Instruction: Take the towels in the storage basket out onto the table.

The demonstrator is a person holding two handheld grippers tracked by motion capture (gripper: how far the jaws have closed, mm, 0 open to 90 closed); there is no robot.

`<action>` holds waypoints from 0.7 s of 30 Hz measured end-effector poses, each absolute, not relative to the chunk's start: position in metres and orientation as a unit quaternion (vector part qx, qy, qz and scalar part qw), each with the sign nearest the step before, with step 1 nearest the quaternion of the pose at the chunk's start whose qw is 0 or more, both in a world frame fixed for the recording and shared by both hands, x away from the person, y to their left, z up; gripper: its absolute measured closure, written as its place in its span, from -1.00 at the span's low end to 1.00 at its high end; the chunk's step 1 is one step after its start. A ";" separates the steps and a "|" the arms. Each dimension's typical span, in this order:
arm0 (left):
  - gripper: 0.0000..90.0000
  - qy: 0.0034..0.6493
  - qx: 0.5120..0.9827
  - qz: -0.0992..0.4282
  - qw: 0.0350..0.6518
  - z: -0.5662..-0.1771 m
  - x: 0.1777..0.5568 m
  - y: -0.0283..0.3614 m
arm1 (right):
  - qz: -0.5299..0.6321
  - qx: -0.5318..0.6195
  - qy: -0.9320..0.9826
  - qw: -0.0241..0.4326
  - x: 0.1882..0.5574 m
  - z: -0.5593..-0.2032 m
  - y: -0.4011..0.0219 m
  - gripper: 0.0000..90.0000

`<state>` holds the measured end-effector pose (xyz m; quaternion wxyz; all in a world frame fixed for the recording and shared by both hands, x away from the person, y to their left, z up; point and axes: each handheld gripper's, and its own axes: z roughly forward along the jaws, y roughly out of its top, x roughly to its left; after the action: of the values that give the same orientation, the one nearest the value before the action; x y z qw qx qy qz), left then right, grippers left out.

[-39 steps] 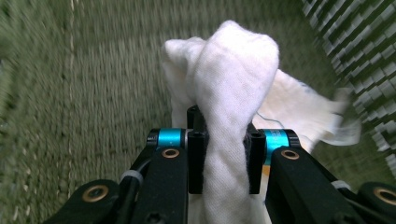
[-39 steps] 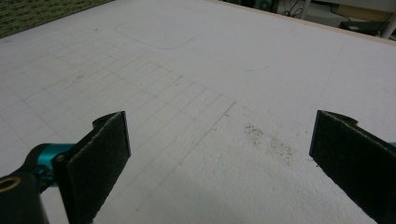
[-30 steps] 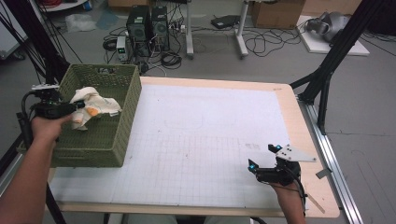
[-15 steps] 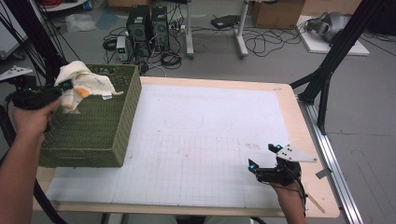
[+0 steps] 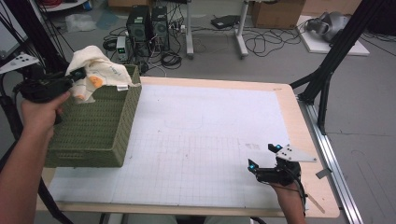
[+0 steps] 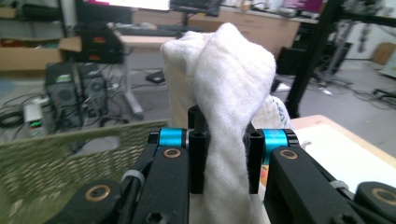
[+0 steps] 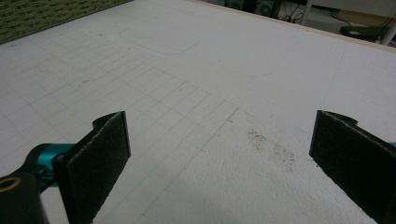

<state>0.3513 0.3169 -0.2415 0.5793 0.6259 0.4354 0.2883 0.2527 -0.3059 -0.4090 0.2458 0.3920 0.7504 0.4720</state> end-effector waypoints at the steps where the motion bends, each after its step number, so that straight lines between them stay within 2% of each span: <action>1: 0.74 0.432 0.626 0.287 0.582 -0.240 0.351 0.313 | 0.472 0.392 0.751 0.245 0.253 -0.409 -0.306 -0.90; 12: 0.73 0.365 0.659 0.254 0.607 -0.237 0.348 0.252 | 0.472 0.390 0.751 0.246 0.252 -0.408 -0.305 -0.90; 21: 0.74 0.316 0.677 0.226 0.625 -0.257 0.344 0.195 | 0.475 0.390 0.750 0.247 0.253 -0.408 -0.306 -0.90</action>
<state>0.3439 0.1947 -0.2572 0.6250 0.6773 0.3156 0.2261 0.2528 -0.3061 -0.4075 0.2471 0.3896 0.7496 0.4746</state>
